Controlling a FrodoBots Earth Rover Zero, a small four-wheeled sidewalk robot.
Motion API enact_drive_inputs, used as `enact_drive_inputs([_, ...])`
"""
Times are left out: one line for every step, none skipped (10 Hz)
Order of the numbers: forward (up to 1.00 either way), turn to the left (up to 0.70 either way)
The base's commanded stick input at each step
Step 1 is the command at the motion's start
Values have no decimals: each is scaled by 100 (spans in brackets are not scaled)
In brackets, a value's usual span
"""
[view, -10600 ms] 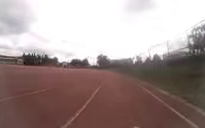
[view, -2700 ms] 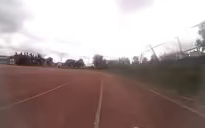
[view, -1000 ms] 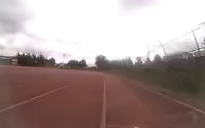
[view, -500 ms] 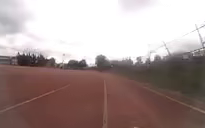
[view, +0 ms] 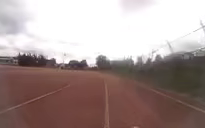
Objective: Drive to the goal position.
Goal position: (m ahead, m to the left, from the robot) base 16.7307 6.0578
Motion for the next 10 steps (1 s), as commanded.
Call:
enact_drive_inputs([70, 0])
enact_drive_inputs([70, 0])
enact_drive_inputs([70, 0])
enact_drive_inputs([70, 0])
enact_drive_inputs([70, 0])
enact_drive_inputs([70, 0])
enact_drive_inputs([70, 0])
enact_drive_inputs([70, 0])
enact_drive_inputs([70, 0])
enact_drive_inputs([70, 0])
